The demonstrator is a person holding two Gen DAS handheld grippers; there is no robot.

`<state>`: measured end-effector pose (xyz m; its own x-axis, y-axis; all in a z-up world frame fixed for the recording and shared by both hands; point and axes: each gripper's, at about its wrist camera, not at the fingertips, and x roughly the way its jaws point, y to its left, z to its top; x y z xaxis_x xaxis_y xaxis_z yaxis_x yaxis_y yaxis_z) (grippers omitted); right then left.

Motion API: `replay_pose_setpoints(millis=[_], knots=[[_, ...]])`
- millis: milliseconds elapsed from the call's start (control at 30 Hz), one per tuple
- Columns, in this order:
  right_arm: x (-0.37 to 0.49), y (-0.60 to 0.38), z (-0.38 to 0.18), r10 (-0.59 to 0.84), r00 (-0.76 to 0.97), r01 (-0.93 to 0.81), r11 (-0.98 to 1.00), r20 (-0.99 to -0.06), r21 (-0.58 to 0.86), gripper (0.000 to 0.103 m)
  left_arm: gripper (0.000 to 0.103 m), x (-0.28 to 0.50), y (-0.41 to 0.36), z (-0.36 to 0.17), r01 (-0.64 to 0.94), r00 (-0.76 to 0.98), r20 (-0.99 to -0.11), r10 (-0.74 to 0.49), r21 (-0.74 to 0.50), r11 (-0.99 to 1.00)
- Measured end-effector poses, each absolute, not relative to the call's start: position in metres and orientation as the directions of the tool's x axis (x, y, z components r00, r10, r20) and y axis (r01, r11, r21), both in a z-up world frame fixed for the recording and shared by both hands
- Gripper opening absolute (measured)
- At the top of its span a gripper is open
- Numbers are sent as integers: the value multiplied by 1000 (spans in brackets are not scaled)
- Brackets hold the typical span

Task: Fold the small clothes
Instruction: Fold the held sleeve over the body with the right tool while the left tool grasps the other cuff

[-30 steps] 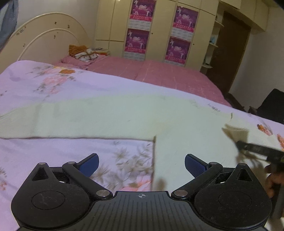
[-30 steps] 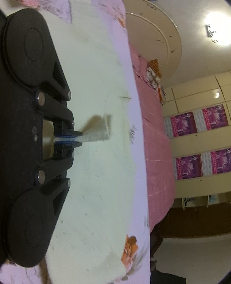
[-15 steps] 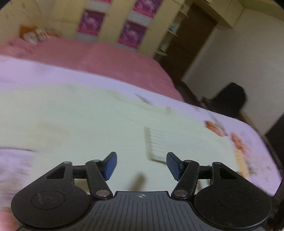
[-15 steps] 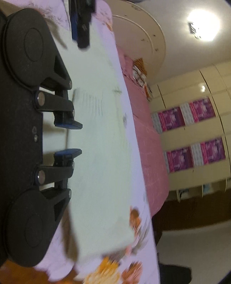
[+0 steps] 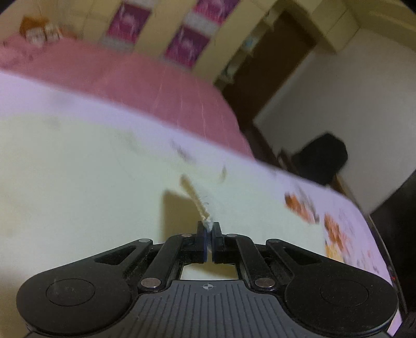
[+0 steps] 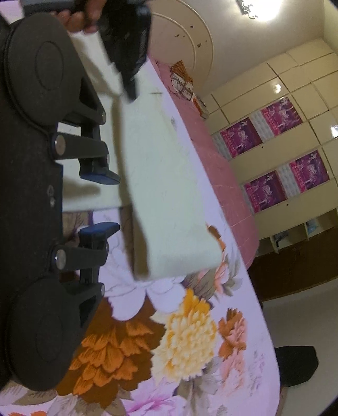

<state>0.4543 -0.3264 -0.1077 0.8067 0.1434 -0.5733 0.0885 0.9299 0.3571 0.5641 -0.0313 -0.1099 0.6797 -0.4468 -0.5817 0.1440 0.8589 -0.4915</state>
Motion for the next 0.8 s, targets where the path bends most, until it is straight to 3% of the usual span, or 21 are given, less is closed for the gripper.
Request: replay_pose_setpoints(millis=[167,300,533,800], knots=[[457,-331,-114,146,800,93,928,-582,362,37,3,576,2,-98,98,704,-583,-405,-486,869],[468,-324,-114,113,805,96,944,-583,316,46,3,580,9,-94,104,705,-575,-416,-496,862],[485,-301,-117,16,800,85,987,-600,140,47,3,576,31,-79,105,744,-536,-398,-495,863],[490,-302,-116,9,802,90,987,-597,136,47,3,578,73,-102,23,738,-586,-333,-472,881]])
